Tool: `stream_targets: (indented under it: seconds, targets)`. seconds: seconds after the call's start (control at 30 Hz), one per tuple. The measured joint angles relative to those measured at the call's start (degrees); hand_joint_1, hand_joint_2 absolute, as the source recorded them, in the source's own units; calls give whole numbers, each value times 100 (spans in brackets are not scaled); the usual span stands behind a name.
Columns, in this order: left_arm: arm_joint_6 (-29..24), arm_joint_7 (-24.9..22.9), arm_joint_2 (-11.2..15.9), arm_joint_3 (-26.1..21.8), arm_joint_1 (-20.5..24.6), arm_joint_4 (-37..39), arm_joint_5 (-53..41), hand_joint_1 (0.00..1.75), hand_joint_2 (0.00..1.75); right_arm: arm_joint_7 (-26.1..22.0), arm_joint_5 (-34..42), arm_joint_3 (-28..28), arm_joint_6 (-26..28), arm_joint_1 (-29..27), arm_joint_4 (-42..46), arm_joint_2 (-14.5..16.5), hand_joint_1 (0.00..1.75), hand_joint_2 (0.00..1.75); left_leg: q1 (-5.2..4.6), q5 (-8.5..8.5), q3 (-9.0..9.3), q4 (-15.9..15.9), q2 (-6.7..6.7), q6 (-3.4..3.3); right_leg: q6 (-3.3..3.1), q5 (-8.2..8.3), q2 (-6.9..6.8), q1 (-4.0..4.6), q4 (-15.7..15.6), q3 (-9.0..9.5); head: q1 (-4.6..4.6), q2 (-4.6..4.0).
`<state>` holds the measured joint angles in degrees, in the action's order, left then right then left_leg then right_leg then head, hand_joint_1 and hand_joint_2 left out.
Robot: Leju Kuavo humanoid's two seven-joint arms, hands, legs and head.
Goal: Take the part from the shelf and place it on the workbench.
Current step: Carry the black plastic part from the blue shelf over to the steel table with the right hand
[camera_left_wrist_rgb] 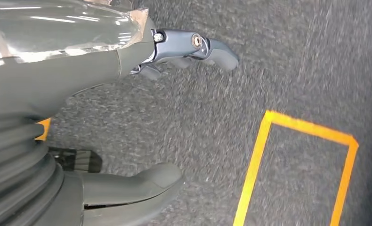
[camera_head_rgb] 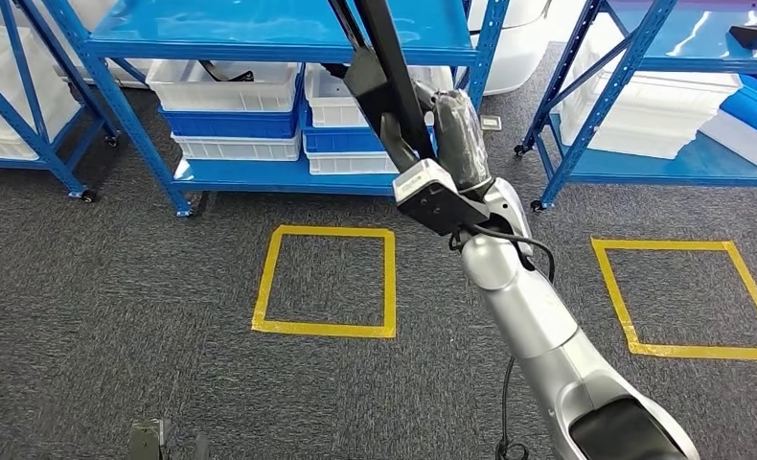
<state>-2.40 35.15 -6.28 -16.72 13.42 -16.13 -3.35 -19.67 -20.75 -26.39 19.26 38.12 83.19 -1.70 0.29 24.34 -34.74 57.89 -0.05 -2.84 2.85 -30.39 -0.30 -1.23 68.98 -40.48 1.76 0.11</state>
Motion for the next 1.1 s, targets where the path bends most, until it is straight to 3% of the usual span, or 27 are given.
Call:
stream_targets:
  seconds: [0.07,0.1,0.17,0.23,0.3,0.37,0.4,0.47,0.5,0.53,0.57,0.63,0.67,0.7,0.73,0.8,0.83,0.9,0.93,1.0,1.07,1.1]
  targets:
    - [5,1,-7,4,-21,1,-17,0,175,5,-64,14,22,-130,28,-10,175,175,-46,-117,-141,3,1,-37,16,-195,6,22,558,-61,0,0]
    - [10,-2,-9,6,-28,2,-25,0,175,23,-102,20,25,-183,54,-14,175,175,-71,-177,-213,4,2,-44,47,-145,8,41,570,40,1,0]
    - [19,-7,-13,9,-32,2,-31,0,175,71,-161,34,26,-249,133,-21,175,175,-112,-296,-345,6,2,-48,65,65,8,89,19,515,0,0]
    - [28,-12,-18,12,-29,1,-34,0,175,108,-196,47,22,-271,232,-23,175,175,-133,-415,-441,1,7,-21,-42,71,7,155,-801,1065,-5,0]
    - [37,-19,-23,13,-29,1,-38,0,175,141,-219,64,14,-280,318,-30,175,175,-119,-534,-480,-23,17,34,-149,14,11,202,-1197,1250,6,0]
    - [42,-22,-20,13,-34,2,-40,0,175,168,-233,79,-3,-284,370,-43,175,175,-98,-592,-508,-46,9,104,-218,123,8,172,-1250,1183,25,0]
    - [43,-21,-14,13,-37,2,-40,0,175,181,-232,81,-17,-280,388,-46,175,175,-85,-479,-547,9,-1,145,-270,198,2,140,-1269,1149,25,0]
    - [45,-18,2,12,-41,2,-34,0,175,202,-213,85,-53,-272,410,-51,175,175,-33,65,-679,432,-16,229,-340,369,-10,78,-1288,1040,3,0]
    - [48,-9,5,12,-43,2,-29,0,175,210,-200,87,-67,-269,417,-54,175,175,1,379,-759,793,-15,275,-361,440,-8,71,-1287,951,-10,0]
    - [52,4,8,11,-43,2,-22,0,175,214,-186,91,-77,-268,419,-58,175,175,39,573,-828,1192,-14,323,-352,510,-7,66,-1285,858,-19,0]
    - [56,19,11,10,-44,2,-16,0,175,216,-175,93,-83,-266,419,-63,175,175,79,591,-864,1521,-13,371,-334,578,-8,55,-1282,764,-18,0]
    - [62,38,16,9,-45,2,-1,0,175,216,-160,95,-89,-258,419,-68,175,175,163,255,-738,1748,-10,463,-267,706,-10,17,-1260,576,-20,0]
    - [64,41,17,9,-44,1,8,0,175,216,-156,96,-91,-251,420,-69,175,175,204,82,-526,1563,-9,504,-224,758,-12,-5,-1234,493,-20,0]
    - [66,44,14,9,-41,0,16,0,175,217,-155,98,-91,-238,425,-69,175,175,226,78,-220,1203,-14,547,-179,800,-11,-17,-1196,415,-25,0]
    - [67,46,14,9,-36,-4,23,0,175,217,-156,103,-91,-221,431,-69,175,175,228,193,88,779,-24,551,-134,835,-11,-23,-1152,351,-25,0]
    - [70,51,11,9,-25,-10,28,0,175,216,-156,114,-92,-185,445,-70,175,175,179,516,454,161,-42,481,-26,918,-13,-6,-1103,257,-23,0]
    - [71,53,16,9,-27,-13,29,0,175,216,-156,117,-92,-175,448,-72,175,175,148,566,469,64,-46,412,23,964,-16,-3,-1109,234,-18,0]
    - [72,54,18,8,-46,-13,33,0,175,216,-156,123,-92,-185,449,-85,175,175,100,496,401,36,-33,272,106,1015,-17,-19,-1116,159,-21,0]
    - [73,54,21,7,-53,-13,37,0,175,217,-155,130,-91,-191,449,-98,175,175,89,434,354,23,-23,200,105,926,-16,-27,-992,75,-13,0]
    - [84,55,27,7,-59,-13,45,0,175,218,-147,149,-91,-195,447,-122,175,175,69,302,235,9,-2,87,44,535,-12,-42,-363,-213,5,0]
    - [105,56,28,7,-67,-13,50,0,175,219,-128,155,-91,-211,445,-128,175,175,40,209,118,15,1,58,2,175,-4,-19,374,-428,15,0]
    - [112,56,28,7,-73,-13,56,0,175,219,-114,156,-92,-223,443,-131,175,175,25,168,67,17,1,51,9,110,-1,-2,513,-403,15,0]
